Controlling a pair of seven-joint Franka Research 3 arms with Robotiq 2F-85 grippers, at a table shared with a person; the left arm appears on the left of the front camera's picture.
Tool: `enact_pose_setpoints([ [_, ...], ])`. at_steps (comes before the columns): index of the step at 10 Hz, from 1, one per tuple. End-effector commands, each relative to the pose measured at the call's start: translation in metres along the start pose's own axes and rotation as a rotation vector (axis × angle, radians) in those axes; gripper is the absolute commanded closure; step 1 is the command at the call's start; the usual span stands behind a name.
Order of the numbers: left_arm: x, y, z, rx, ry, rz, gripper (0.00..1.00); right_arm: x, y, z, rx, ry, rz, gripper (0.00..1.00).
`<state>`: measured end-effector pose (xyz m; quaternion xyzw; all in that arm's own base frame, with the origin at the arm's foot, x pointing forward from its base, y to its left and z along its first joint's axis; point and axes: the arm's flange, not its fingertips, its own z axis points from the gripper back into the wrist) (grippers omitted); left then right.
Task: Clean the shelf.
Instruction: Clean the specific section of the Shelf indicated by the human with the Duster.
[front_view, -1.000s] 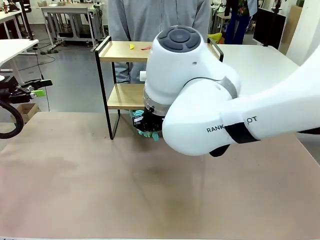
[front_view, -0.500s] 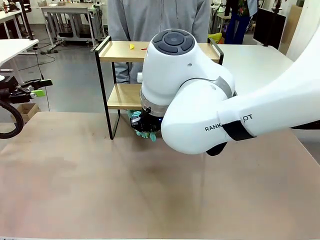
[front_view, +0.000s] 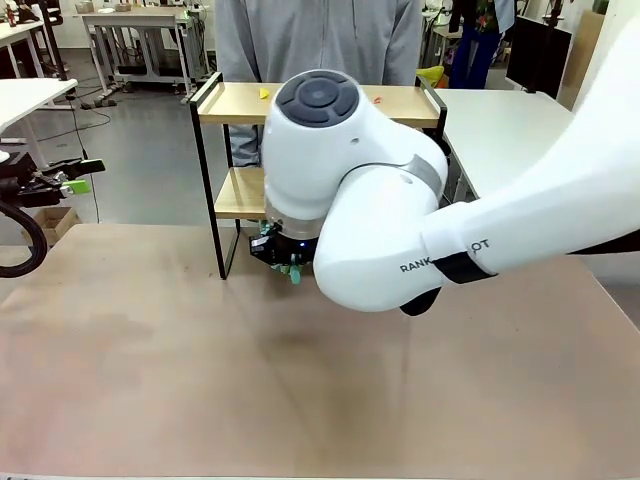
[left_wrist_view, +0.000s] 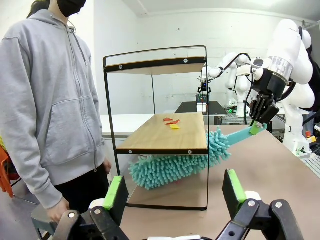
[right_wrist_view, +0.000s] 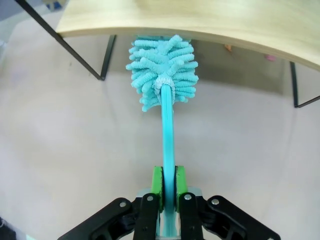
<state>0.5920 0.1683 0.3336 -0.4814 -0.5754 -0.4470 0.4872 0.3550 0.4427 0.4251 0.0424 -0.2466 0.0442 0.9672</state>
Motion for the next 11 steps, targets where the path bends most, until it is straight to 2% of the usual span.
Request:
enact_pose_setpoints([
  [1, 0.003, -0.001, -0.001, -0.001, 0.000, -0.004, 0.00, 0.004, 0.042, -0.023, -0.047, -0.059, -0.058, 0.87],
  [8, 0.003, -0.001, -0.001, -0.001, 0.000, -0.004, 0.00, 0.009, 0.090, -0.061, -0.049, -0.129, -0.125, 0.87],
  [11, 0.003, -0.001, -0.001, -0.001, 0.000, -0.004, 0.00, 0.005, 0.097, -0.077, -0.048, -0.086, -0.133, 0.87],
])
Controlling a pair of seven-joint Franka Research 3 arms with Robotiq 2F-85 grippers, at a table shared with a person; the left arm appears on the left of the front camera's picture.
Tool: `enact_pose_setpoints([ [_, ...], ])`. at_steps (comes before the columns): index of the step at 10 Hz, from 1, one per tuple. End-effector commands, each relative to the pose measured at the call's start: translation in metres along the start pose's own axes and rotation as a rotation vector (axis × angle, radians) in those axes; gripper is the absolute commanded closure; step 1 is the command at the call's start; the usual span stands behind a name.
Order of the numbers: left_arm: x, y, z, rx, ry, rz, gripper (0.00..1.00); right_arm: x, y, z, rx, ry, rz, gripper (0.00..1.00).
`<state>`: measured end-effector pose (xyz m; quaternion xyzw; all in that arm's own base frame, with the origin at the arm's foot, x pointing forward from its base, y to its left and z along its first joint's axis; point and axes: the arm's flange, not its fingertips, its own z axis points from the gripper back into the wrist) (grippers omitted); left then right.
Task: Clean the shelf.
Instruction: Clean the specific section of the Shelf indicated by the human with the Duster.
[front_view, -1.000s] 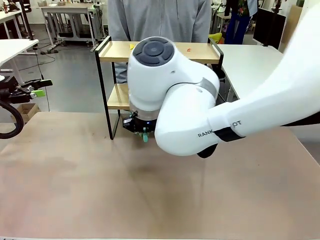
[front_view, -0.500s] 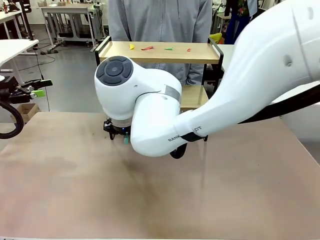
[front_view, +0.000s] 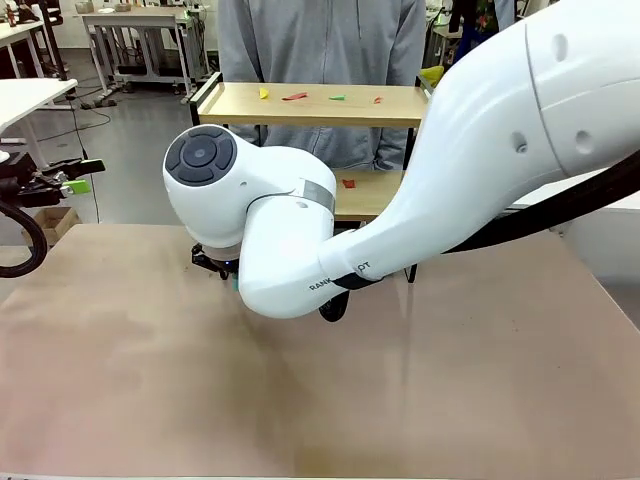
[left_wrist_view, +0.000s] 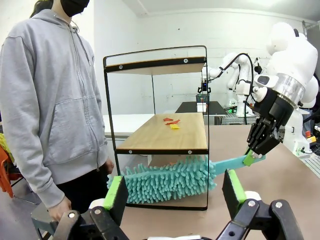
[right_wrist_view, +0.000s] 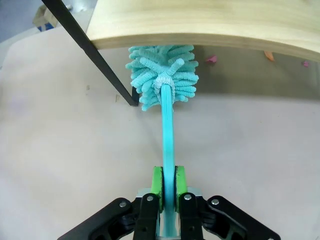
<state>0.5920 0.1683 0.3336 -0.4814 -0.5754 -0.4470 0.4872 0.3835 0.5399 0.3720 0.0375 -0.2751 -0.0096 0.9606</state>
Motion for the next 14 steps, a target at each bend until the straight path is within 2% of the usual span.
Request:
enact_pose_setpoints([
  [1, 0.003, -0.001, -0.001, -0.001, 0.000, -0.004, 0.00, -0.003, 0.008, -0.012, -0.009, -0.004, -0.038, 0.87],
  [4, 0.003, -0.001, -0.001, -0.001, 0.000, -0.004, 0.00, -0.005, 0.005, -0.026, 0.004, 0.061, -0.045, 0.87],
  [5, 0.003, -0.001, -0.001, -0.001, 0.000, -0.004, 0.00, -0.003, 0.010, -0.021, 0.039, 0.073, 0.016, 0.87],
  [6, 0.003, -0.001, -0.001, -0.001, 0.000, -0.004, 0.00, -0.008, 0.000, -0.025, -0.012, 0.042, -0.015, 0.87],
  [10, 0.003, -0.001, -0.001, -0.001, 0.000, -0.004, 0.00, -0.008, 0.001, -0.027, -0.003, 0.049, -0.012, 0.87],
  [14, 0.003, -0.001, -0.001, -0.001, 0.000, -0.004, 0.00, -0.013, -0.069, -0.022, 0.040, 0.099, -0.062, 0.87],
])
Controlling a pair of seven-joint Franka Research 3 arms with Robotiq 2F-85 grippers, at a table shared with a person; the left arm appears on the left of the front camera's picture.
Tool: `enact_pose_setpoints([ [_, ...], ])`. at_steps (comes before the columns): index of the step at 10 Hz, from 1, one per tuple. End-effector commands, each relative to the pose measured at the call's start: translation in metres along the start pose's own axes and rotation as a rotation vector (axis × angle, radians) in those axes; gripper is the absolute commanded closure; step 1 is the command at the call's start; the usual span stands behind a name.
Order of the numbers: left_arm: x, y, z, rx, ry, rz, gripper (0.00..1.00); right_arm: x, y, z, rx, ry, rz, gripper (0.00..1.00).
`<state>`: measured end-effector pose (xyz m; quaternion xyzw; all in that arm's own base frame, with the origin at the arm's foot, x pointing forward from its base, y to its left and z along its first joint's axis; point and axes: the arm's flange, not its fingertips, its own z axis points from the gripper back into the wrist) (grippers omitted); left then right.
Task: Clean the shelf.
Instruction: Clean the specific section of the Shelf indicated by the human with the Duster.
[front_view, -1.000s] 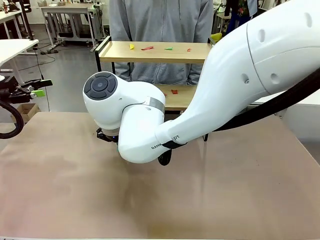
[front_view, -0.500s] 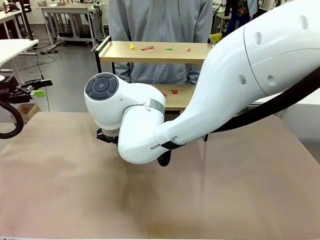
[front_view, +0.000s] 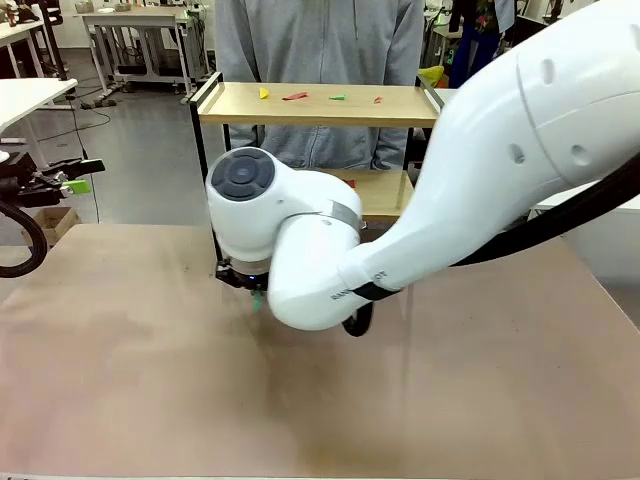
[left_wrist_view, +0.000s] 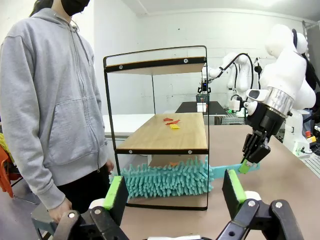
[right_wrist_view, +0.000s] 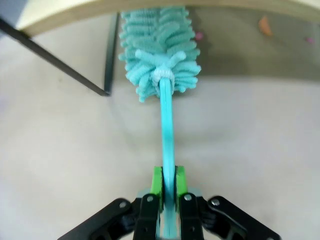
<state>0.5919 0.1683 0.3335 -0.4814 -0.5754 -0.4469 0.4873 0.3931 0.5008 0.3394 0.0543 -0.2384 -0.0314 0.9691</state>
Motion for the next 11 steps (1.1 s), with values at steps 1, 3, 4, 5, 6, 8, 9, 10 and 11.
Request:
enact_pose_setpoints([
  [1, 0.003, -0.001, -0.002, -0.001, 0.000, -0.004, 0.00, -0.005, -0.044, 0.010, 0.015, 0.032, -0.027, 0.87],
  [3, 0.003, -0.001, -0.002, -0.001, 0.000, -0.004, 0.00, -0.008, -0.080, 0.017, -0.007, 0.030, -0.054, 0.87],
  [4, 0.003, -0.001, -0.002, -0.001, 0.000, -0.004, 0.00, -0.007, -0.095, 0.023, -0.008, 0.023, -0.079, 0.87],
  [5, 0.003, -0.001, -0.002, -0.001, 0.000, -0.004, 0.00, -0.006, -0.108, 0.028, -0.015, 0.015, -0.097, 0.87],
  [6, 0.003, -0.001, -0.002, -0.001, 0.000, -0.004, 0.00, -0.004, -0.120, 0.032, -0.027, 0.011, -0.111, 0.87],
  [8, 0.003, -0.001, -0.002, -0.001, 0.000, -0.004, 0.00, 0.000, -0.153, 0.036, -0.069, 0.028, -0.140, 0.87],
  [9, 0.003, -0.001, -0.002, -0.001, 0.000, -0.004, 0.00, 0.002, -0.169, 0.036, -0.103, 0.044, -0.155, 0.87],
  [10, 0.003, -0.001, -0.002, -0.001, 0.000, -0.004, 0.00, 0.002, -0.180, 0.037, -0.127, 0.060, -0.160, 0.87],
  [11, 0.003, -0.001, -0.002, -0.001, 0.000, -0.004, 0.00, 0.003, -0.192, 0.037, -0.165, 0.071, -0.166, 0.87],
])
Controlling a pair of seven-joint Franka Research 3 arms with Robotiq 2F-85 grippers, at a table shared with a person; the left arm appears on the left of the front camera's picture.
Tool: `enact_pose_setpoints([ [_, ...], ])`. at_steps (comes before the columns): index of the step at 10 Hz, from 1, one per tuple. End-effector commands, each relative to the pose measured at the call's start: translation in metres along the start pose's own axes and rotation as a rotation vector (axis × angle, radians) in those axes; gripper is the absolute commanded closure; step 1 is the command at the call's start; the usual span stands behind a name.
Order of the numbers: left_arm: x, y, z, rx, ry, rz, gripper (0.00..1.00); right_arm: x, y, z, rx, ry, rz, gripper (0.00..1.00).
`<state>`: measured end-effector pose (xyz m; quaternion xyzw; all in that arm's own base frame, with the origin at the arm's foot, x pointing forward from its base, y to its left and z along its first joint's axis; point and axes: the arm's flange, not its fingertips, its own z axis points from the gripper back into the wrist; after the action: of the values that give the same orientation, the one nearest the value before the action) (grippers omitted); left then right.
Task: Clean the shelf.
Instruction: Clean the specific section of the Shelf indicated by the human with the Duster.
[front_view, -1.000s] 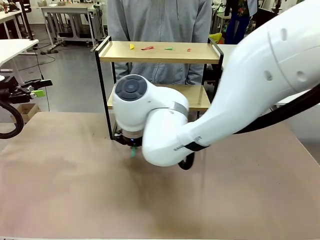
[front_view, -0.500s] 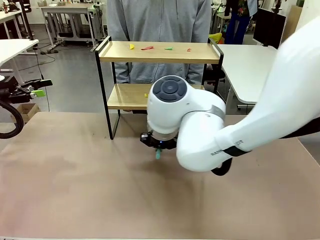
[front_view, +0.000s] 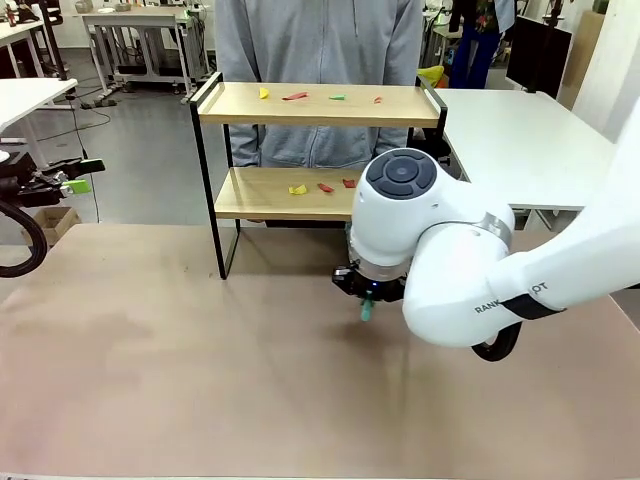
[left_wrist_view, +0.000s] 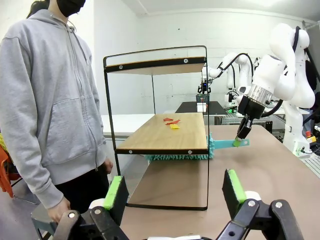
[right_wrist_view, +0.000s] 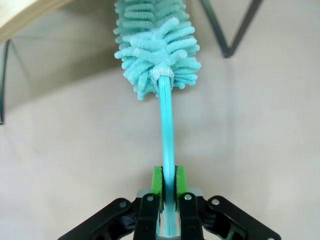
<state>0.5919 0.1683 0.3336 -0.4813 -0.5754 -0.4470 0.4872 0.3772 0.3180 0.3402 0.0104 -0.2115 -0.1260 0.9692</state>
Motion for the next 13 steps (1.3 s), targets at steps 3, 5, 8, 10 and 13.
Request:
enact_pose_setpoints([
  [3, 0.003, -0.001, -0.001, -0.001, 0.000, -0.004, 0.00, 0.002, -0.036, 0.022, -0.153, 0.010, -0.005, 0.87],
  [5, 0.003, -0.001, -0.001, -0.001, 0.000, -0.004, 0.00, 0.000, -0.035, 0.030, -0.181, -0.044, -0.014, 0.87],
  [8, 0.003, -0.001, -0.001, -0.001, 0.000, -0.004, 0.00, 0.001, -0.032, 0.022, -0.150, -0.026, 0.007, 0.87],
  [10, 0.003, -0.001, -0.001, -0.001, 0.000, -0.004, 0.00, -0.004, -0.026, 0.030, -0.141, -0.044, 0.024, 0.87],
  [13, 0.003, -0.001, -0.001, -0.001, 0.000, -0.004, 0.00, -0.004, -0.045, 0.064, -0.014, -0.138, 0.102, 0.87],
])
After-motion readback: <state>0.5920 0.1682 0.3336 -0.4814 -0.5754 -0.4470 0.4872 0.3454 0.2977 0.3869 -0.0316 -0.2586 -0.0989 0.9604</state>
